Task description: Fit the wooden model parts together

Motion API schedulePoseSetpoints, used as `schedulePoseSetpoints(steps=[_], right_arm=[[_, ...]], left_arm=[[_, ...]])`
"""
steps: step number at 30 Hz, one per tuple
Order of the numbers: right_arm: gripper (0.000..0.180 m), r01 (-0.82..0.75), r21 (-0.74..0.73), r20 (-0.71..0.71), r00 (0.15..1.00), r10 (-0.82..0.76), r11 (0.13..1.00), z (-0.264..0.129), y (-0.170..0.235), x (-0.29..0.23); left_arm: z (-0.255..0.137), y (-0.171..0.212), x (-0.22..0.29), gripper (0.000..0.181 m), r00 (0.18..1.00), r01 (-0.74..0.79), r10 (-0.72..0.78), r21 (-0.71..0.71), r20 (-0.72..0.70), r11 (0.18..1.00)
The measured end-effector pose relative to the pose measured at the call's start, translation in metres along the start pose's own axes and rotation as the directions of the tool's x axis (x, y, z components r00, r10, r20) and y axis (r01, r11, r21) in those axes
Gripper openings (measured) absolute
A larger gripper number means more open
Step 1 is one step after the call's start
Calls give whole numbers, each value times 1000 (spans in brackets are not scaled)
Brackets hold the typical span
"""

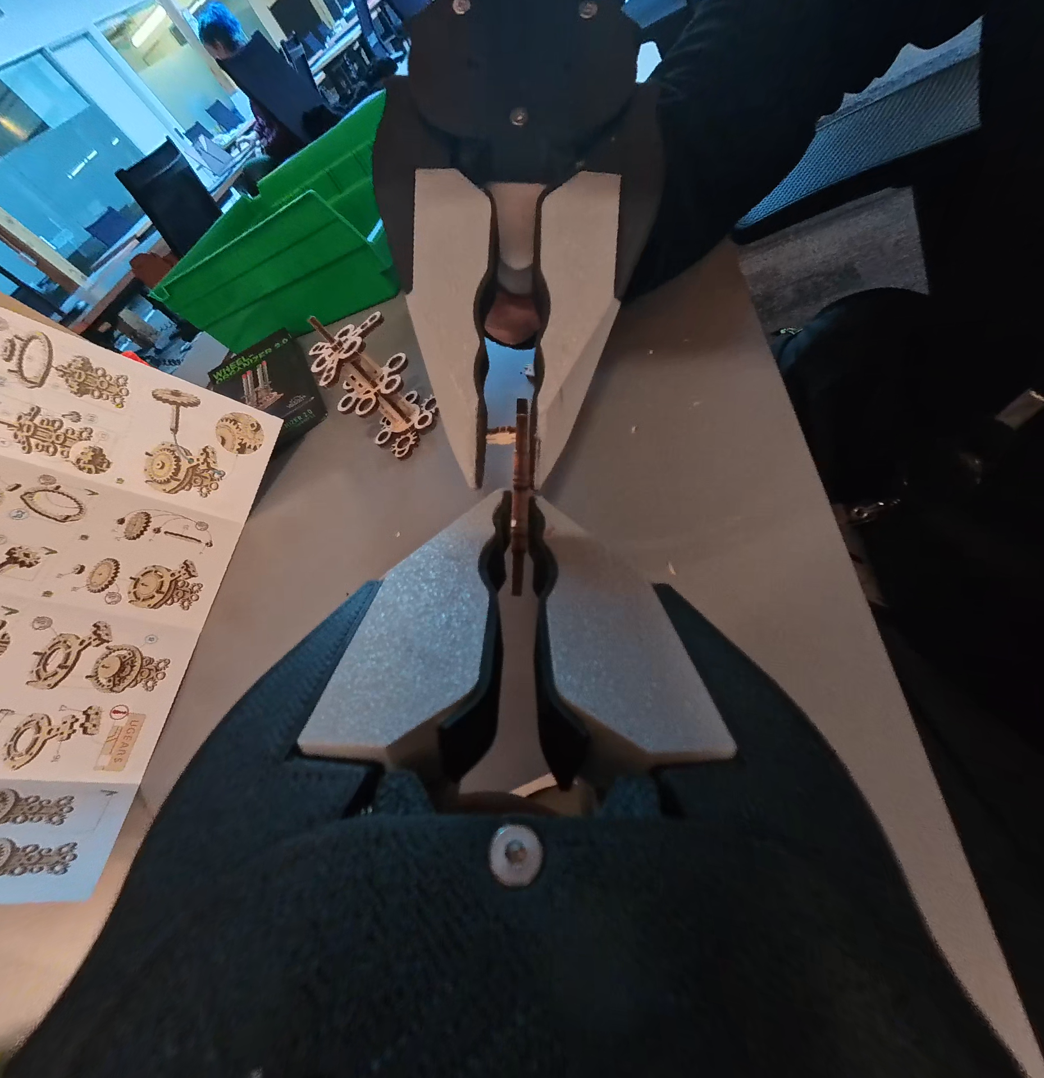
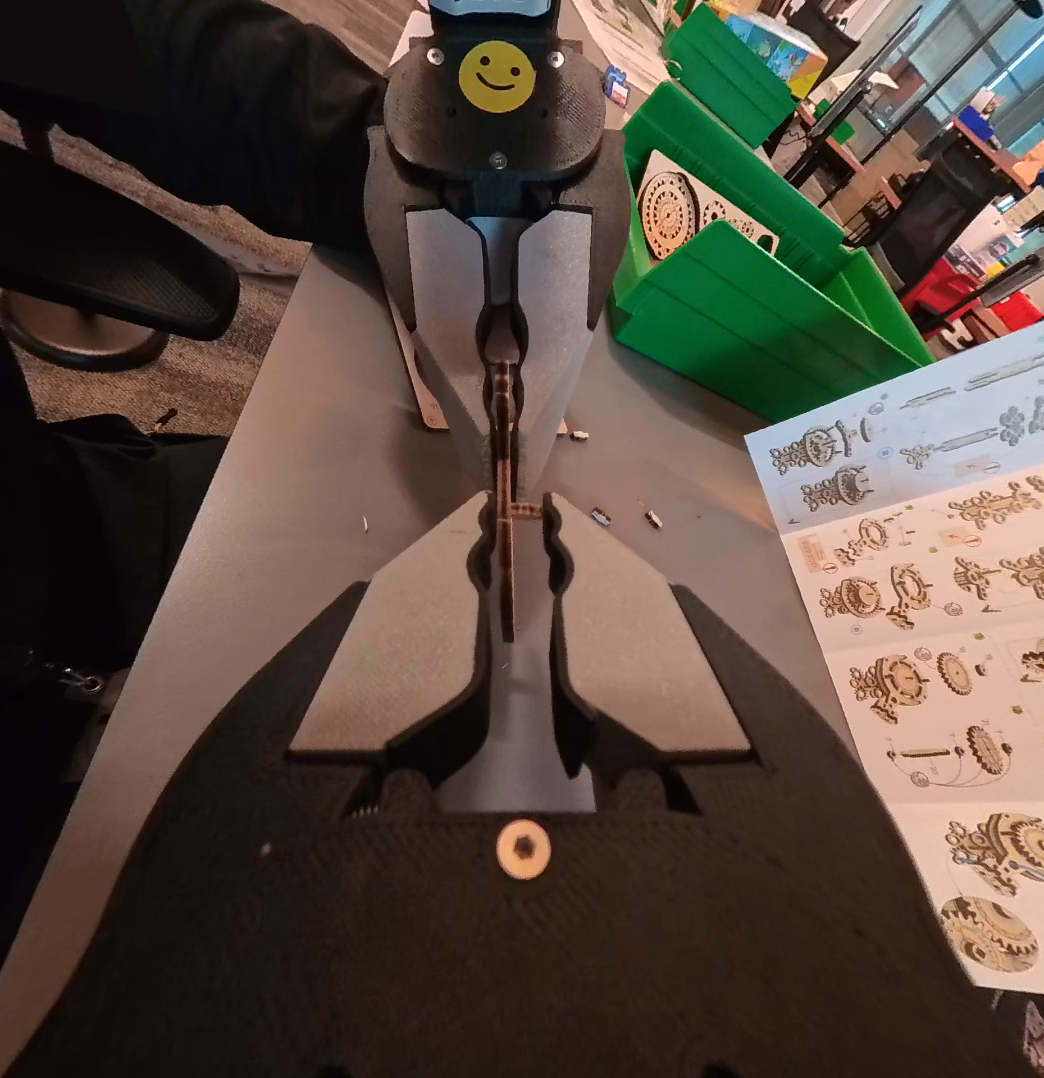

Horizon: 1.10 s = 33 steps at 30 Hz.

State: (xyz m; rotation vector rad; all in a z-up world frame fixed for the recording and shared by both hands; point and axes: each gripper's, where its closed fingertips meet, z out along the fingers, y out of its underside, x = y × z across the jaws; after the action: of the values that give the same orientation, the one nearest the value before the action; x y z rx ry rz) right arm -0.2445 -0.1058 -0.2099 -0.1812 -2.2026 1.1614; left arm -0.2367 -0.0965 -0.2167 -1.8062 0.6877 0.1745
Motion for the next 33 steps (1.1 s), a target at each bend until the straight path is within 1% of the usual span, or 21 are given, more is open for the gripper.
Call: schedulePoseSetpoints(steps=[13,33], right_arm=[[10,-39,12,30,999,39,999,1,0,-2],[10,28,-67,16,1000,-27,997,3,9,-6]], left_arm=[[0,0,1,1,1000,-11,11,0,0,1000],[3,5,5,1,999,-19,17,-39,-29,999]])
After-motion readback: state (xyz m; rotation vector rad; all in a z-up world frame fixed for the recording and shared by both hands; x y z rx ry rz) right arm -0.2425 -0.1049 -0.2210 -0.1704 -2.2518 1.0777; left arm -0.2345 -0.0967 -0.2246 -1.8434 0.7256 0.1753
